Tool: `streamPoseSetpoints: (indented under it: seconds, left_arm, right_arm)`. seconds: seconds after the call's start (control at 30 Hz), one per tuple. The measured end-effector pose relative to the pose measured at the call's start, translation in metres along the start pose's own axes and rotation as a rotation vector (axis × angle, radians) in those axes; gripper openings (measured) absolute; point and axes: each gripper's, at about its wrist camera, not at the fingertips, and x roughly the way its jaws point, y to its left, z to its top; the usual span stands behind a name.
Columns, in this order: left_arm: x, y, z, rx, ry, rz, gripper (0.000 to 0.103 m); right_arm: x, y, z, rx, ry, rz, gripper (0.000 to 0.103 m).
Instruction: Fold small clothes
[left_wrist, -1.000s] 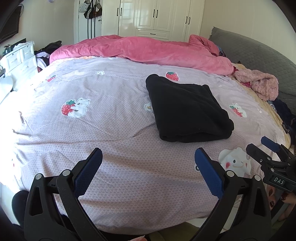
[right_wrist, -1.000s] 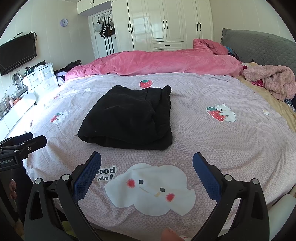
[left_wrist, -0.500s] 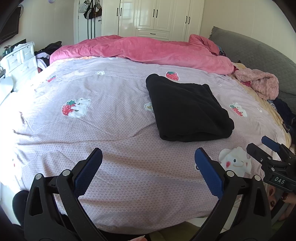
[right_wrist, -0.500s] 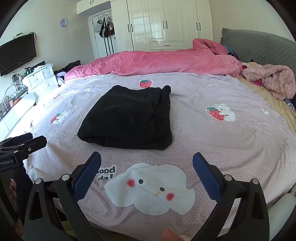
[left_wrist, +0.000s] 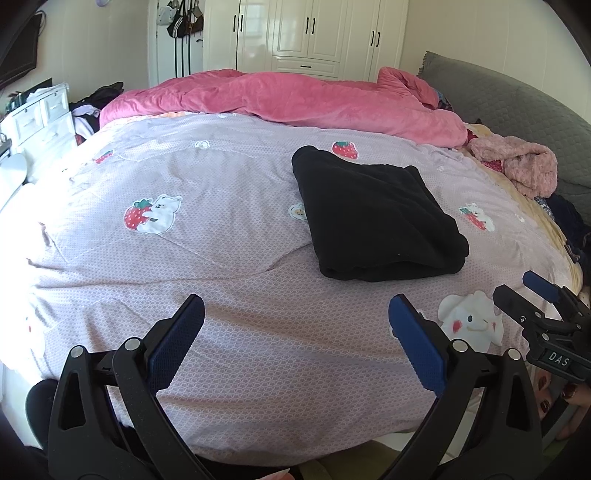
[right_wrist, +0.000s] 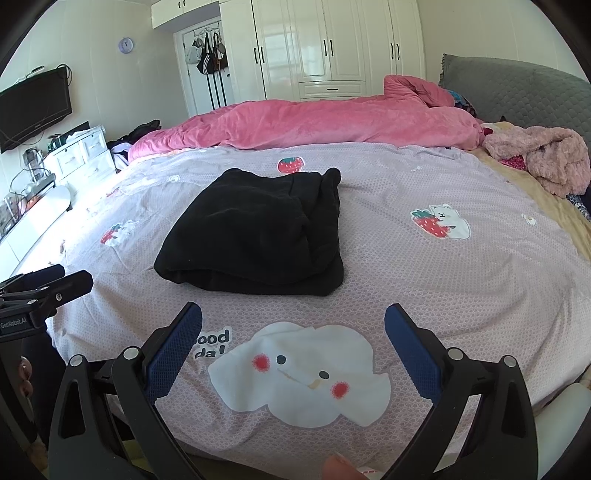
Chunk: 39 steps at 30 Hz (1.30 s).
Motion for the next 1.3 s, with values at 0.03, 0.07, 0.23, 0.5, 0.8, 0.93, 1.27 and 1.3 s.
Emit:
streamPoseSetpoints:
  seconds: [0.03, 0.07, 0.23, 0.5, 0.8, 0.93, 1.27, 1.3]
  left_arm:
    - [0.0, 0.0, 0.0, 0.001, 0.001, 0.0, 0.094]
    - [0.0, 0.0, 0.0, 0.003, 0.002, 0.0, 0.094]
    - [0.001, 0.0, 0.0, 0.002, 0.001, 0.002, 0.094]
    - [0.0, 0.001, -0.001, 0.004, 0.003, 0.001, 0.094]
    - [0.002, 0.001, 0.0, 0.01, 0.018, -0.015, 0.094]
    - [0.01, 0.009, 0.001, -0.005, 0.05, -0.029, 0.094]
    - [0.033, 0.085, 0.026, -0.1, 0.07, 0.073, 0.094]
    - [0.037, 0.103, 0.031, -0.116, 0.072, 0.12, 0.094]
  right_arm:
    - [0.0, 0.0, 0.0, -0.001, -0.001, -0.001, 0.099]
    - [0.0, 0.0, 0.0, -0.002, 0.0, 0.0, 0.099]
    - [0.0, 0.0, 0.0, -0.002, 0.001, -0.001, 0.099]
    - [0.0, 0.0, 0.0, 0.001, 0.001, -0.006, 0.099]
    - [0.0, -0.003, 0.0, 0.02, 0.006, -0.033, 0.099]
    - [0.0, -0.008, 0.001, 0.043, 0.002, -0.083, 0.099]
    - [-0.044, -0.13, -0.017, 0.397, -0.109, -0.563, 0.099]
    - [-0.053, -0.16, -0.027, 0.462, -0.107, -0.651, 0.099]
